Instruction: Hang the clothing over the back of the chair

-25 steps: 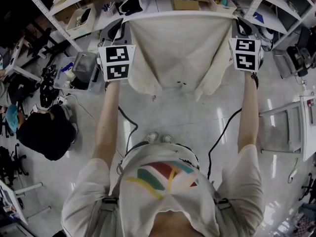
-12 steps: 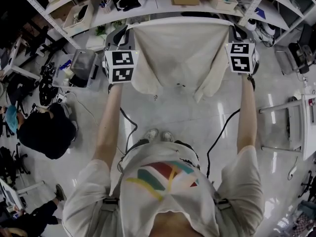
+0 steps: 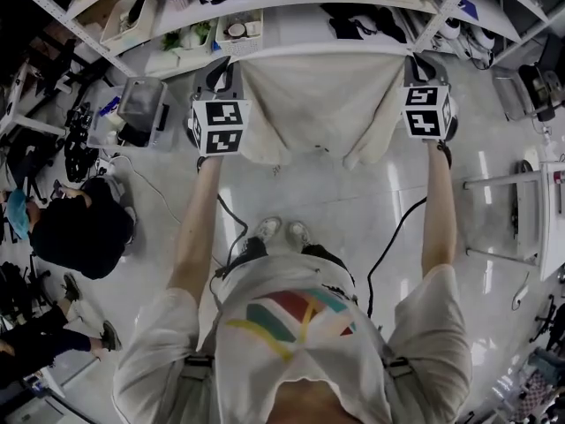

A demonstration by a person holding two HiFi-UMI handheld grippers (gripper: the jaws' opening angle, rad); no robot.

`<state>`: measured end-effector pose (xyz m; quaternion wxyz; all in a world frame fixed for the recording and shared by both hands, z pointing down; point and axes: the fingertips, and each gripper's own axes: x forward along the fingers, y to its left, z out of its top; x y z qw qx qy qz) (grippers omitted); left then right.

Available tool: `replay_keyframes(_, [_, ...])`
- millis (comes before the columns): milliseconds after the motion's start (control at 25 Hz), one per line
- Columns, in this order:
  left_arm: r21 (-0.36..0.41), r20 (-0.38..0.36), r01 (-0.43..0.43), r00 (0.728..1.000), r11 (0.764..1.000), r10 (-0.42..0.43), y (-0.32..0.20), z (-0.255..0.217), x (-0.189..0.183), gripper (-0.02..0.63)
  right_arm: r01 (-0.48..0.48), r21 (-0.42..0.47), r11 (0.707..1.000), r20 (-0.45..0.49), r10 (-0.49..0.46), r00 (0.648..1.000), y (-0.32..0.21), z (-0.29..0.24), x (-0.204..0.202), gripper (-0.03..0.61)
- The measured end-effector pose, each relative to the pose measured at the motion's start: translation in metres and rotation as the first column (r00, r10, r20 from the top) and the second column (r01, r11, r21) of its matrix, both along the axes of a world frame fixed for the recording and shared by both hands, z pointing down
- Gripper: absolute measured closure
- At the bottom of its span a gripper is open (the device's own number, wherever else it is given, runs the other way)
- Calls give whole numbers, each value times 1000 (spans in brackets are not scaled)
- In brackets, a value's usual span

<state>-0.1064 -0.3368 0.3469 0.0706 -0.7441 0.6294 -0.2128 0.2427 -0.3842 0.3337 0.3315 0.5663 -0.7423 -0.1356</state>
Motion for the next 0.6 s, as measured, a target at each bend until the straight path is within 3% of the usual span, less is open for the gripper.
replay_keyframes(600, [-107,-8,-10,1000,994,9,-6,67,6,598,-26,-114,993,-16,24,1000,1,67,8,568])
